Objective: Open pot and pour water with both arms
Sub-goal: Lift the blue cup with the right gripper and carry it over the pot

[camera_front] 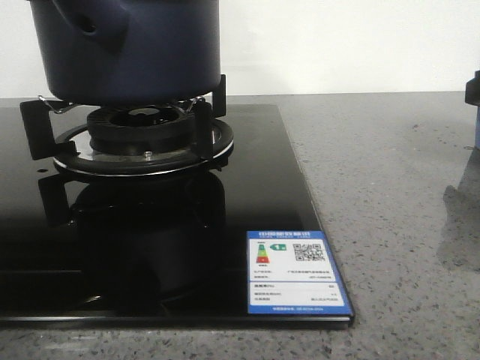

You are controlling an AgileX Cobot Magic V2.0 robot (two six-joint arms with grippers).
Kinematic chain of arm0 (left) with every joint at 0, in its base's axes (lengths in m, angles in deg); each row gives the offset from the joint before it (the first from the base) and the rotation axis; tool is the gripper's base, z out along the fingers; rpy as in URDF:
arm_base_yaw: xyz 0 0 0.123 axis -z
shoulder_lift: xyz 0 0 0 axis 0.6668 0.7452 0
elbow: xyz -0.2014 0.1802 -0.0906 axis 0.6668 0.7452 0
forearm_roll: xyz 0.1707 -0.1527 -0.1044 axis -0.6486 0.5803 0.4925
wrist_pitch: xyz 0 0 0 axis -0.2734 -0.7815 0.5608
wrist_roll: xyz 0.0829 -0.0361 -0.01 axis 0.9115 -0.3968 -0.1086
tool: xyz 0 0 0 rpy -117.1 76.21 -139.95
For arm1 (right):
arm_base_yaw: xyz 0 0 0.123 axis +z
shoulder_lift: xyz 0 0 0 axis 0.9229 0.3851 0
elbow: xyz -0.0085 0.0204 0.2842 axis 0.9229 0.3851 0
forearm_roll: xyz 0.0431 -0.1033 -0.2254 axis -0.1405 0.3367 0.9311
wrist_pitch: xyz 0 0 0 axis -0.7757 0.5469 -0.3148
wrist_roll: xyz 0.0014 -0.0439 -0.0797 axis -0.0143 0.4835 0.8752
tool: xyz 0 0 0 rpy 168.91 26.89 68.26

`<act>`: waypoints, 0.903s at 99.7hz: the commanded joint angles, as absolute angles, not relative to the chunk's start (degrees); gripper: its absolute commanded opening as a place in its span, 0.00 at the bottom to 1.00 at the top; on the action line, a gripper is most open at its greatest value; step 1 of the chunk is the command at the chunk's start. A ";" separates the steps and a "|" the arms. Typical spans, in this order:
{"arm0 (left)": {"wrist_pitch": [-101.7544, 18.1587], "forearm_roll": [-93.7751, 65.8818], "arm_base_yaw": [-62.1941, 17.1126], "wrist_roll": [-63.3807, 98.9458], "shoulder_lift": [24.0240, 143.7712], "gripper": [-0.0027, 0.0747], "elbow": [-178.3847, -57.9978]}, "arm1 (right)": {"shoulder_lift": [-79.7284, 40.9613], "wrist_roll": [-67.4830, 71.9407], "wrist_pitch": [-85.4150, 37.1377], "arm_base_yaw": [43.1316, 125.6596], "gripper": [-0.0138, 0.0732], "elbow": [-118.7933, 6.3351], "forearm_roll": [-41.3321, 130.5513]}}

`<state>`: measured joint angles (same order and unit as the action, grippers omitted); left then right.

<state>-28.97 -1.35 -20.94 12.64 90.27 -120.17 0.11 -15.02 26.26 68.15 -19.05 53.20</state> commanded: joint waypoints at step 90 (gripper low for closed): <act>-23.75 -1.06 -21.19 12.35 88.61 0.50 -122.52 | -15.43 -15.22 -1.70 78.60 0.48 -37.51 60.03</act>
<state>-28.97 -1.35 -20.94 12.64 90.27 -120.17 -13.66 -15.25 -1.85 76.37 -31.56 58.95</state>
